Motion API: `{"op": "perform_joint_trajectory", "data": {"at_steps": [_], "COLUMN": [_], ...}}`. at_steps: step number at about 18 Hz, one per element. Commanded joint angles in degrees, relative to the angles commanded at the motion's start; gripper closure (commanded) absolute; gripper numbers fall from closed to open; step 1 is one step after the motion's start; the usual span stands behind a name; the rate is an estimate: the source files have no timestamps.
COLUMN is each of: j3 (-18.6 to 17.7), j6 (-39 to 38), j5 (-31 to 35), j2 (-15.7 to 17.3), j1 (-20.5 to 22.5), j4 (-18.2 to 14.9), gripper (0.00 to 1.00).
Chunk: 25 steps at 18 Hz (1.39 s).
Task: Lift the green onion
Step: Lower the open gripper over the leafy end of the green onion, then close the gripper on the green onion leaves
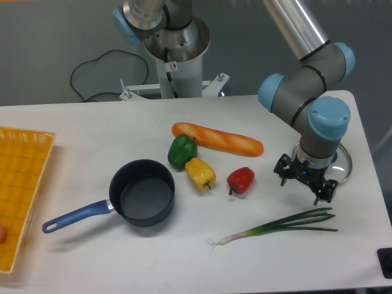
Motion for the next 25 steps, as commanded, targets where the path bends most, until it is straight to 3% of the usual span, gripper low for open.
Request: {"op": "perform_joint_trajectory", "data": {"at_steps": [10,25], "j3": [0.71,5.01], "j6": [9.31,10.37], "j5": [0.0,0.0], "j2": [-2.46,-6.85], "j1": [0.87,1.4], "j4": [0.0,0.7], "gripper": [0.03,0.06]}}
